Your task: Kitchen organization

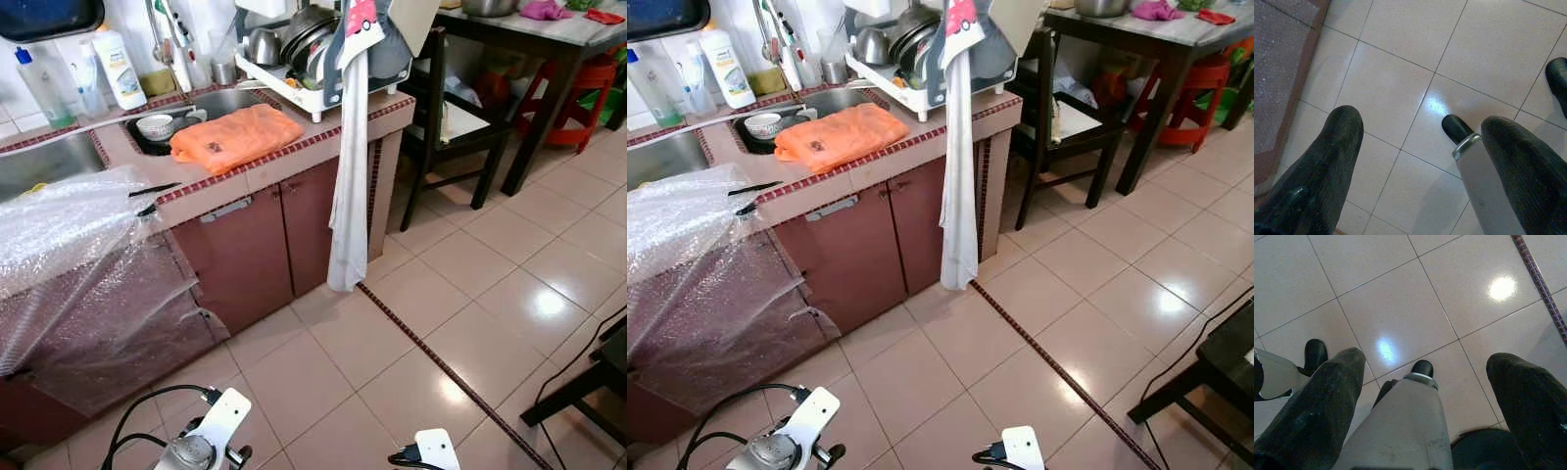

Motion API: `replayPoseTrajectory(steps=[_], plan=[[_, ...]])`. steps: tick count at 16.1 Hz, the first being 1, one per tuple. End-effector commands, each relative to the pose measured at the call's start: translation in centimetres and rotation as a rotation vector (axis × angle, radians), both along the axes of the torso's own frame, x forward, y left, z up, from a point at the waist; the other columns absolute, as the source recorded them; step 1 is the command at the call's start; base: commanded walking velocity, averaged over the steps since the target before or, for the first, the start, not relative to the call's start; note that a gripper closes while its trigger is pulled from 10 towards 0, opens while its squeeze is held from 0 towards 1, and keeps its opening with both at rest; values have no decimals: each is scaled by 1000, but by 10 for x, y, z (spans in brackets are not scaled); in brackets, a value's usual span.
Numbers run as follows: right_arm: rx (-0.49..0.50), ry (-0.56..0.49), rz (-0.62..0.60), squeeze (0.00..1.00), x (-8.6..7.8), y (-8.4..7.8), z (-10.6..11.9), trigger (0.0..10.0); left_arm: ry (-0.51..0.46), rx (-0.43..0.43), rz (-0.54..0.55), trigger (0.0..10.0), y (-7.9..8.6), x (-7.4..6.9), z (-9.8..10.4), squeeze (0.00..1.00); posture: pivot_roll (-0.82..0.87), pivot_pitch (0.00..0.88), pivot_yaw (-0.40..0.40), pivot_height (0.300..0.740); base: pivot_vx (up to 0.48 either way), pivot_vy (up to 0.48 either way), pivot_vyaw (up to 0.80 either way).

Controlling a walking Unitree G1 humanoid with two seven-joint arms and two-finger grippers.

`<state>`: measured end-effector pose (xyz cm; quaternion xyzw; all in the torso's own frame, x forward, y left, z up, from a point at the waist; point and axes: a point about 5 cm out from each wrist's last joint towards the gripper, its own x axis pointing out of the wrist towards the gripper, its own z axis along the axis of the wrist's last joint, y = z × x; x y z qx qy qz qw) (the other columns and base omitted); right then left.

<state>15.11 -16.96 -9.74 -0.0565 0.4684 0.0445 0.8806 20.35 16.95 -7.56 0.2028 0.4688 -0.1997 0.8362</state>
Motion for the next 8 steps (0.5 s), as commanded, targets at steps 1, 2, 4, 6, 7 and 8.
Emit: replayPoseTrajectory(steps=[1, 2, 4, 6, 7, 8], plan=[[-1, 8, 7, 0, -1, 1, -1, 10000, 3, -7, 7, 10000, 2, 3, 2, 0, -109, 2, 79, 740, 0, 0, 0], [0, 8, 8, 0, -1, 2, -1, 10000, 6, -7, -1, 10000, 1, 3, 2, 0, -108, 4, 78, 740, 240, 0, 0], [0, 7, 14, 0, -1, 3, -1, 10000, 8, -11, -7, 10000, 0, 3, 2, 0, -108, 4, 78, 740, 249, 0, 0], [0, 6, 16, 0, -1, 4, -1, 10000, 10, -12, -13, 10000, 0, 3, 2, 0, -108, 4, 78, 740, 255, 0, 0], [0, 5, 19, 0, 0, 4, -1, 10000, 11, -12, -14, 10000, 1, 3, 2, 0, -107, 5, 78, 740, 262, 0, 0], [0, 4, 20, 0, 0, 4, -1, 10000, 12, -12, -16, 10000, 1, 2, 2, 0, -107, 5, 78, 740, 270, 0, 0]])
